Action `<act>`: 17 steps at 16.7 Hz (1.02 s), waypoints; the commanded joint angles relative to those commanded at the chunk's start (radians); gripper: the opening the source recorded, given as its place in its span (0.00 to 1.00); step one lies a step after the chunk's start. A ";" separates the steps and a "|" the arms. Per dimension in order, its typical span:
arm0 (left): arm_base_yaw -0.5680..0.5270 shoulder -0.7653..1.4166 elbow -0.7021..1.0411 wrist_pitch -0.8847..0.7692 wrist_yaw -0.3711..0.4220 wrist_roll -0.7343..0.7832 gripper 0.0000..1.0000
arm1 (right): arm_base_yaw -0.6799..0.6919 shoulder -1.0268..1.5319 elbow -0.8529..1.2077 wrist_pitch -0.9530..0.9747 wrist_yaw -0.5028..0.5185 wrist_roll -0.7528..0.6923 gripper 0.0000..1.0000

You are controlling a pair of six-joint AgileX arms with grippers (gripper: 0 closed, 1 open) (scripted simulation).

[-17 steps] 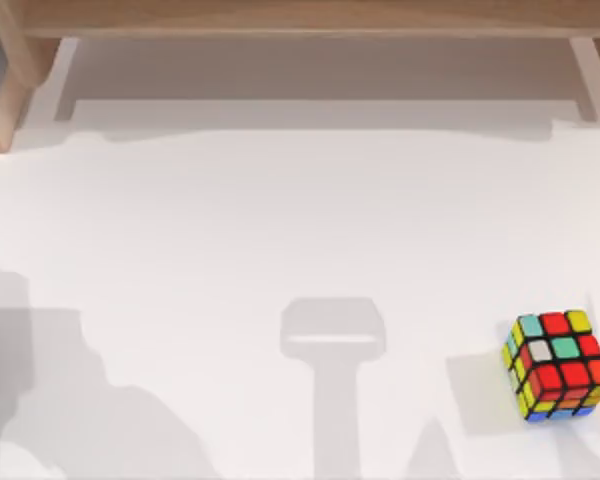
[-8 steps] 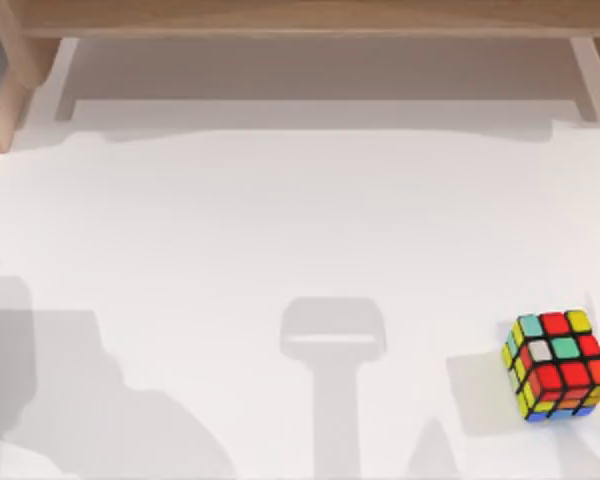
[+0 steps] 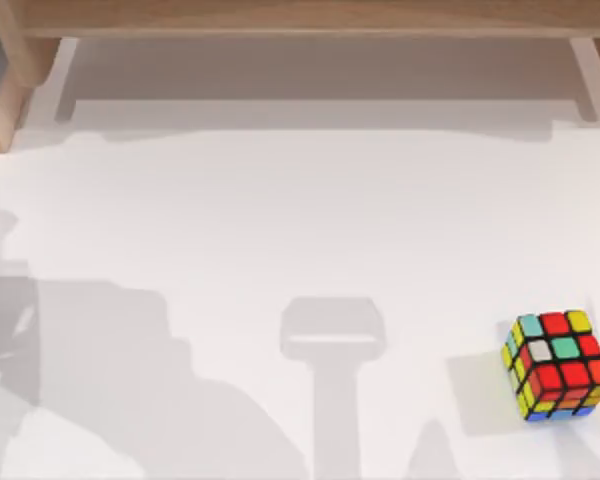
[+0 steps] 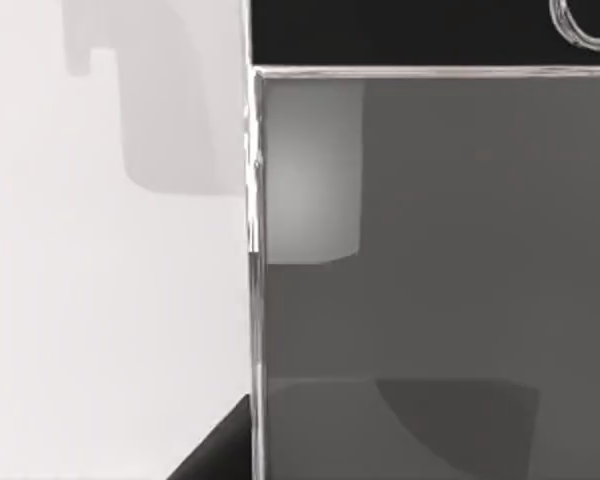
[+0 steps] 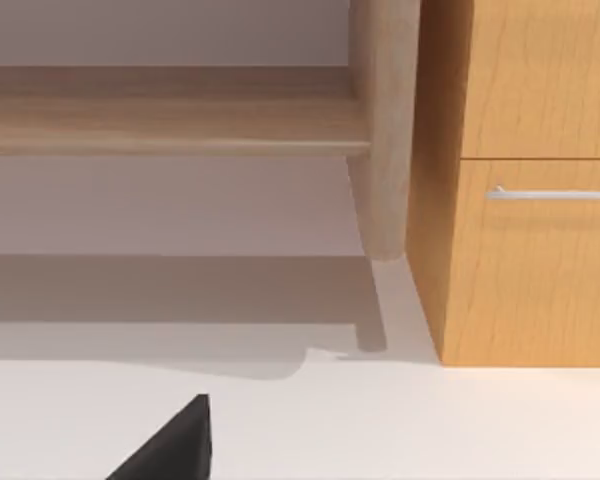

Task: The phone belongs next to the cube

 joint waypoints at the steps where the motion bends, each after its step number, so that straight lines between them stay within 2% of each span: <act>1: -0.024 0.000 0.045 -0.007 0.000 -0.025 0.00 | 0.000 0.000 0.000 0.000 0.000 0.000 1.00; 7: -0.244 0.068 0.372 -0.078 0.002 -0.242 0.00 | 0.000 0.000 0.000 0.000 0.000 0.000 1.00; 13: -0.540 0.204 0.655 -0.190 0.006 -0.536 0.00 | 0.000 0.000 0.000 0.000 0.000 0.000 1.00; 17: -0.744 0.310 0.784 -0.273 0.008 -0.741 0.00 | 0.000 0.000 0.000 0.000 0.000 0.000 1.00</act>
